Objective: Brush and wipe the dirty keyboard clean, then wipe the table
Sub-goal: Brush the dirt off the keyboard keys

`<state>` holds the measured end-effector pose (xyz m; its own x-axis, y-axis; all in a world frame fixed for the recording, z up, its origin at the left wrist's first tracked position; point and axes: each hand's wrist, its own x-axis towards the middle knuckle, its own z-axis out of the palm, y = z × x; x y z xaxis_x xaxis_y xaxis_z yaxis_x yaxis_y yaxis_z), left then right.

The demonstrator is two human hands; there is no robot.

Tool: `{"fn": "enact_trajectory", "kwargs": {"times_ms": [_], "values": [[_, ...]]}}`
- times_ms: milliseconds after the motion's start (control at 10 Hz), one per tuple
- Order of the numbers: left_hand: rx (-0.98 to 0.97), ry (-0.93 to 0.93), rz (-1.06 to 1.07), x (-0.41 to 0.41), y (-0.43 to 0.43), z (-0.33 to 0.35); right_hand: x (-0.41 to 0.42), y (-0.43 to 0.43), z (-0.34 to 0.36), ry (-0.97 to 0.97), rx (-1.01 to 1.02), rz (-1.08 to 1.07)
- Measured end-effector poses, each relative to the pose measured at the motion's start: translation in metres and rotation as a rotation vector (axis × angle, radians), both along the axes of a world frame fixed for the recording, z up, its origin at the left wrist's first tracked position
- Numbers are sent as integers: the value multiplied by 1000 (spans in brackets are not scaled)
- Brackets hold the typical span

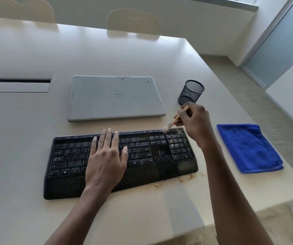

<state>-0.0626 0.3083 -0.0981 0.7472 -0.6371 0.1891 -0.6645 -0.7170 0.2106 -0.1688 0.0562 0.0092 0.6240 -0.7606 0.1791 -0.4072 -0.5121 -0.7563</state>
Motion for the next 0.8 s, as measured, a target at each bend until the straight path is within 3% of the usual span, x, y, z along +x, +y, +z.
{"fn": "enact_trajectory", "kwargs": {"times_ms": [200,400,600,700,800], "values": [[-13,-3,8,0,0,-2,-11,-15,-4,76,-74,-58],[-31,2,11,-1,0,-3,0,-4,4,-37,-3,79],[-37,-6,17,0,0,-4,-12,-24,-3,85,-107,-39],[-32,-9,23,-1,-1,-4,-15,-32,2,80,-144,-111],[-32,-11,22,-1,-2,-4,-6,-25,5,9,-70,-47]]}}
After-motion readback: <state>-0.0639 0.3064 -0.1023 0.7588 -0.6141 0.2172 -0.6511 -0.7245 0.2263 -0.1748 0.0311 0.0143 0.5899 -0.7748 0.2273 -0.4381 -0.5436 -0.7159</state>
